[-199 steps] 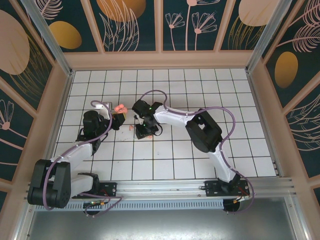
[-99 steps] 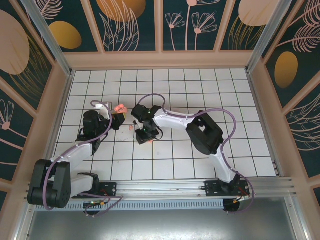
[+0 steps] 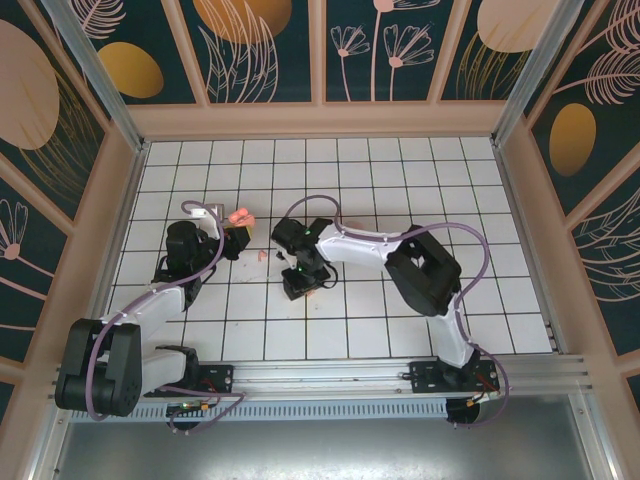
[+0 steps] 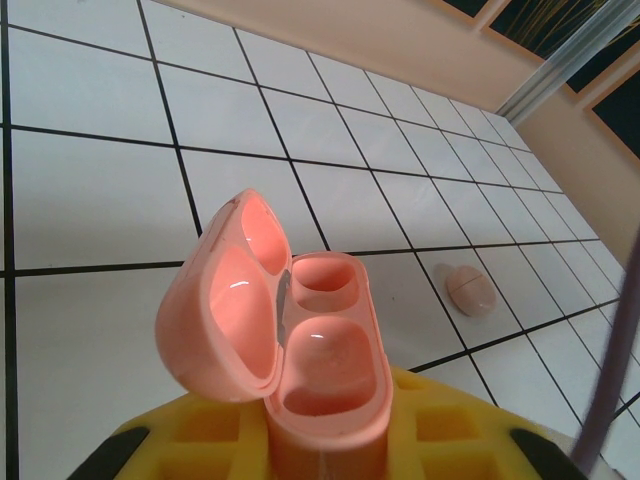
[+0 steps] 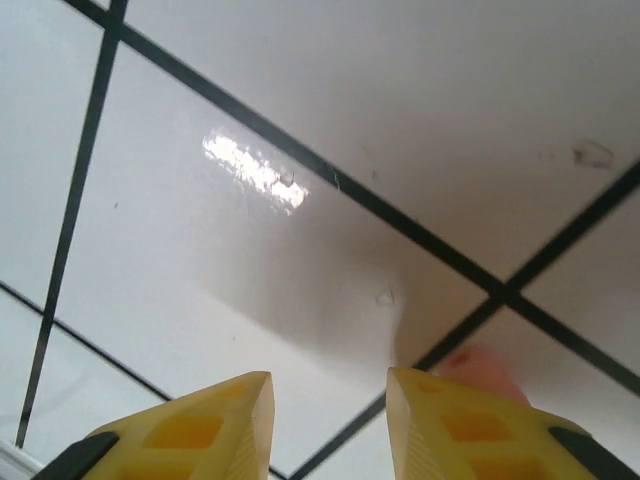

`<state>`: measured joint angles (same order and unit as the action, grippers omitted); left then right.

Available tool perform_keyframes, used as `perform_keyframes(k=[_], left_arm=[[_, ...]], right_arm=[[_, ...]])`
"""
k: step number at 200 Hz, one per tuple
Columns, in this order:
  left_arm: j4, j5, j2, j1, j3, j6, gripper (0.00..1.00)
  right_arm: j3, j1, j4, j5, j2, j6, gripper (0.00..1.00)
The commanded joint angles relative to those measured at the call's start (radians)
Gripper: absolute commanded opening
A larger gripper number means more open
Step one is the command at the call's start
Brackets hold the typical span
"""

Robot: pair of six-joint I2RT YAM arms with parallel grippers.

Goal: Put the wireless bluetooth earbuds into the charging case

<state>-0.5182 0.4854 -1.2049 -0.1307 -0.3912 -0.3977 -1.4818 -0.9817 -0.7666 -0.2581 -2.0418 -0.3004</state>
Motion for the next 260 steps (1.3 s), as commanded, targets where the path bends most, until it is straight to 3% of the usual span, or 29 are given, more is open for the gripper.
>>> perform_keyframes(k=[1,42,78,171,260], left_arm=[[0.008,0.004,0.009,0.007,-0.026,0.011,0.20],[-0.002,0.006,0.010,0.007,-0.027,0.005,0.20],[-0.010,0.011,0.008,0.007,-0.022,0.001,0.20],[0.005,-0.001,0.018,0.008,-0.026,0.011,0.20],[0.007,-0.004,0.021,0.006,-0.026,0.014,0.20]], right_arm=[[0.036,0.002,0.013,0.008,0.125,-0.117,0.37],[0.247,0.037,0.123,0.008,0.270,-0.356,0.37],[0.304,0.072,0.152,0.033,0.287,-0.439,0.37],[0.227,0.074,0.218,0.001,0.146,-0.399,0.34],[0.172,0.077,0.238,-0.003,0.101,-0.355,0.33]])
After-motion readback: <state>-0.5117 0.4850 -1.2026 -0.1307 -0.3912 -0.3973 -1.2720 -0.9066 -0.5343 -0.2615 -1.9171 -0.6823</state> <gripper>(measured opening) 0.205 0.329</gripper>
